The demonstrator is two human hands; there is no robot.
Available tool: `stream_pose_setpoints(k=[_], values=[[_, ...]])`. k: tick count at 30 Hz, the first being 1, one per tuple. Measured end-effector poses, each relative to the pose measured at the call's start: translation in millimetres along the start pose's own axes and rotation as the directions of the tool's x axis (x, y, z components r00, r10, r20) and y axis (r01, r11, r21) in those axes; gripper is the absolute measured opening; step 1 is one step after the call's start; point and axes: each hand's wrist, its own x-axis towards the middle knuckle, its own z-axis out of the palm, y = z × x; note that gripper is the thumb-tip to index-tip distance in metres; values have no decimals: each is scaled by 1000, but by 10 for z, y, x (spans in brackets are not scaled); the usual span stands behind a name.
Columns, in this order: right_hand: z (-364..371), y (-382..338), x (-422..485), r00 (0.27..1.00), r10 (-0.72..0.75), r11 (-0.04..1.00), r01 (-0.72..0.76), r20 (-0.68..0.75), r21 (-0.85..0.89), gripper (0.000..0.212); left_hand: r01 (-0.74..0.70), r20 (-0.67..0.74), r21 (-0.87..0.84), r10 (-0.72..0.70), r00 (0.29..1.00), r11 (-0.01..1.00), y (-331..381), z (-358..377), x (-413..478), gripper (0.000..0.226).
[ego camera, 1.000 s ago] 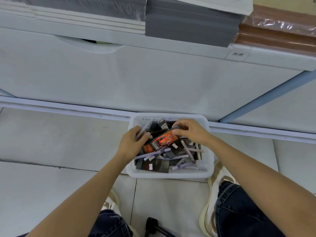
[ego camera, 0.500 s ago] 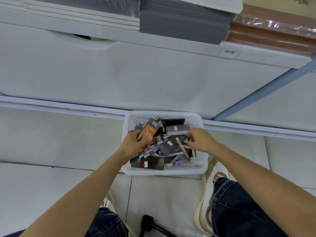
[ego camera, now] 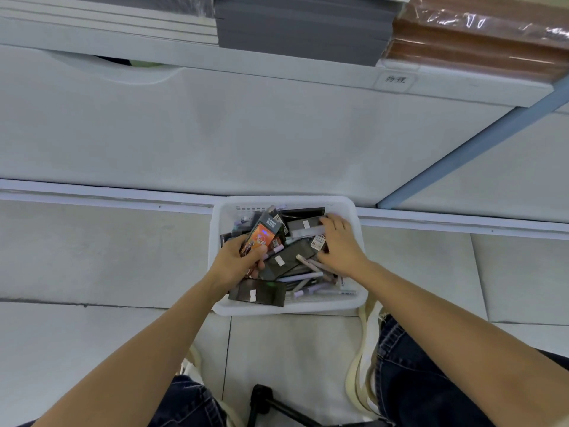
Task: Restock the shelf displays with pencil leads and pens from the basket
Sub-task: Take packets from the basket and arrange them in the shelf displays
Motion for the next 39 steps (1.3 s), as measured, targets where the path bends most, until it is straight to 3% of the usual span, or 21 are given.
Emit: stream_pose_setpoints(k=[3, 7, 12, 14, 20, 22, 24, 27, 29, 35, 39], values=[[-1, 42, 84, 999, -34, 991, 36, 20, -127, 78, -3, 1, 1, 3, 1000, 1000, -19, 11, 4, 12], [-37, 70, 187, 985, -173, 960, 166, -13, -224, 52, -1, -11, 8, 1, 1000, 1000, -35, 8, 13, 15], [-294, 60, 201, 977, -174, 985, 170, 121, 41, 27, 31, -38, 5, -31, 999, 1000, -36, -30, 47, 22], [-497, 23, 168, 968, -192, 975, 170, 160, 140, 32, 22, -85, -13, -23, 996, 1000, 12, -33, 56, 21], [-1128, -450, 23, 886, -293, 932, 180, 359, 315, 18, -117, -178, -98, 99, 979, 988, 450, -59, -6, 20], [-1296, -626, -41, 898, -329, 912, 222, 293, 344, 19, -149, -135, -84, 137, 981, 985, 621, -81, -73, 21], [-1456, -789, -118, 927, -349, 868, 265, 136, 421, 19, -205, -111, -57, 198, 974, 977, 801, -118, -154, 22], [-1715, -1040, -274, 929, -345, 718, 353, -134, 599, 28, -282, -126, -52, 274, 954, 958, 1123, -224, -321, 19], [-1911, -1221, -399, 901, -351, 648, 431, -256, 628, 26, -331, -119, -37, 324, 938, 943, 1381, -330, -476, 17], [-2681, -1857, -878, 730, -474, 539, 683, -492, 494, 9, -567, -105, 73, 572, 814, 820, 2295, -681, -1150, 8], [-3314, -2318, -1224, 549, -542, 461, 827, -637, 321, 13, -700, -183, 84, 701, 689, 709, 2898, -878, -1580, 11]])
